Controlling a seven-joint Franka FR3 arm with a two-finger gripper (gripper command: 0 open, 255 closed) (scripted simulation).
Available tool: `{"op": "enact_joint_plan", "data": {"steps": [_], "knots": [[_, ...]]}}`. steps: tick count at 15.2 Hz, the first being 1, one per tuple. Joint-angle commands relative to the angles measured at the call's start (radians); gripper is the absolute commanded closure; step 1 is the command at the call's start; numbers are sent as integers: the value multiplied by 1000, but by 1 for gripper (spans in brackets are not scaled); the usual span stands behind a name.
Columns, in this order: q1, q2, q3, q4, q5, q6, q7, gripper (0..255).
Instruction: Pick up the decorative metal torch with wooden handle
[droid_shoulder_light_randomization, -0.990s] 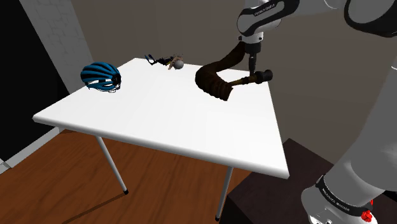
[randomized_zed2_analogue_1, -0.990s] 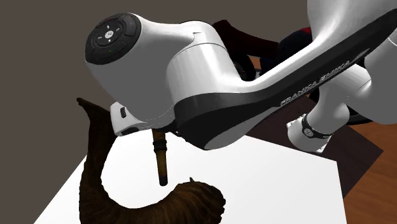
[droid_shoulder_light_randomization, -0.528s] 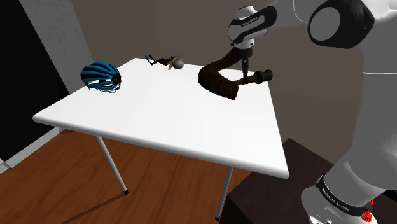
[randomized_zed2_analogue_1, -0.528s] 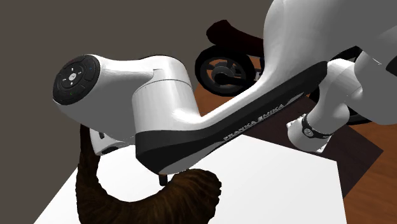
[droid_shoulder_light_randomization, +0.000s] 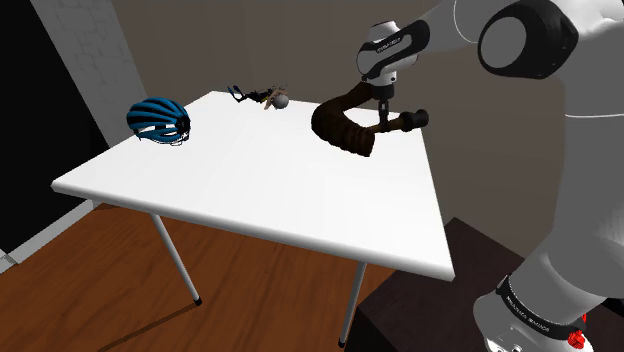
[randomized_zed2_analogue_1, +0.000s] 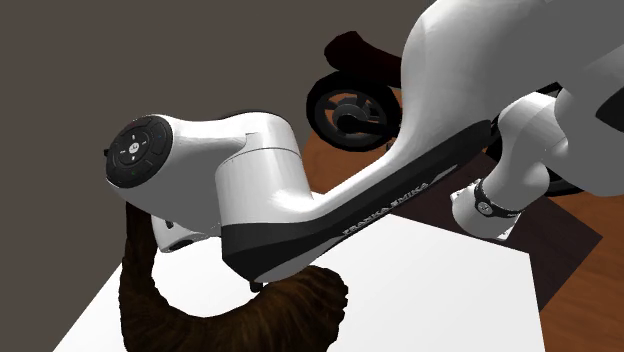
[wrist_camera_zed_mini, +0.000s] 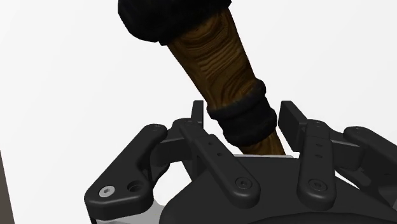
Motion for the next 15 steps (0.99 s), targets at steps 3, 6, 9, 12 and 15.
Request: {"op": "enact_joint_plan", "data": {"steps": [3, 6, 9, 12, 15], "knots": [[0, 1, 0, 0, 0, 1, 0, 255], [-1, 2, 0, 1, 0, 1, 0, 255], [1, -6, 0, 4, -1, -10, 0, 255], [2, -19, -2, 26, -3, -44, -3, 255], [3, -29, -3, 51, -5, -79, -7, 255]]}}
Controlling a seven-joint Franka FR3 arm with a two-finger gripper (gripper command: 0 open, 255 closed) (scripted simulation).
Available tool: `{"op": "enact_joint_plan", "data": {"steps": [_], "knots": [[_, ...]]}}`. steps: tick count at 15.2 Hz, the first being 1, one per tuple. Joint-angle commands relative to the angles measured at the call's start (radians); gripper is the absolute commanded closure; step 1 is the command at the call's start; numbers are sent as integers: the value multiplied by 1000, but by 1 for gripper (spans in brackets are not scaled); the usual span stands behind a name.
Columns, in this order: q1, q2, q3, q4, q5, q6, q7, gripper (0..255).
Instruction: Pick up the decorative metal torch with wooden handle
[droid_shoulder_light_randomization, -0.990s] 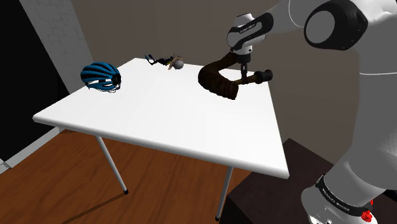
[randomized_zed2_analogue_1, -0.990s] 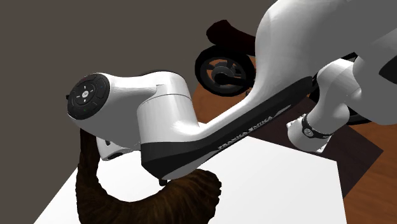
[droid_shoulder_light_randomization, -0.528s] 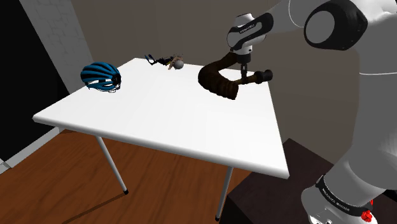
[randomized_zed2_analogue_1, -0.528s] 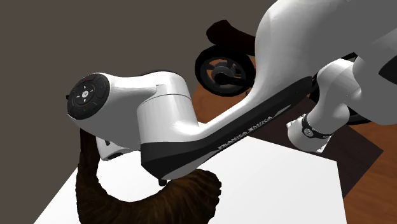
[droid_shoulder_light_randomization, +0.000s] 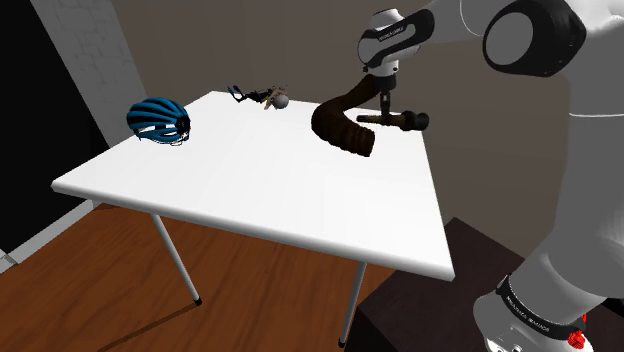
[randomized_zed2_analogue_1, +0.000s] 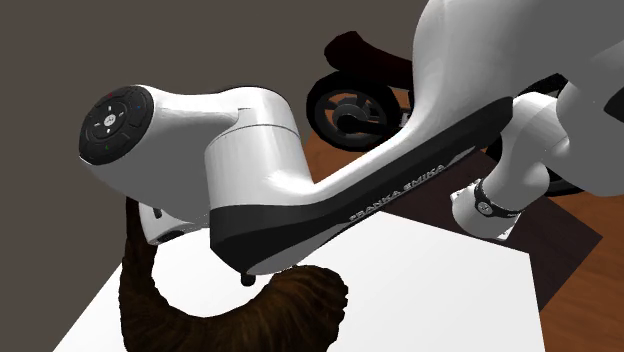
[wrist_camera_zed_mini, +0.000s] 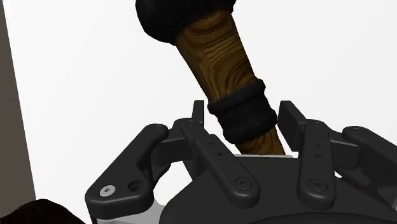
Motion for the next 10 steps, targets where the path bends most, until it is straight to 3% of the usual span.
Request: {"op": "enact_joint_plan", "data": {"steps": [1, 10], "knots": [[1, -8, -1, 15, -1, -23, -2, 255], [0, -25, -4, 87, -4, -110, -12, 255]]}}
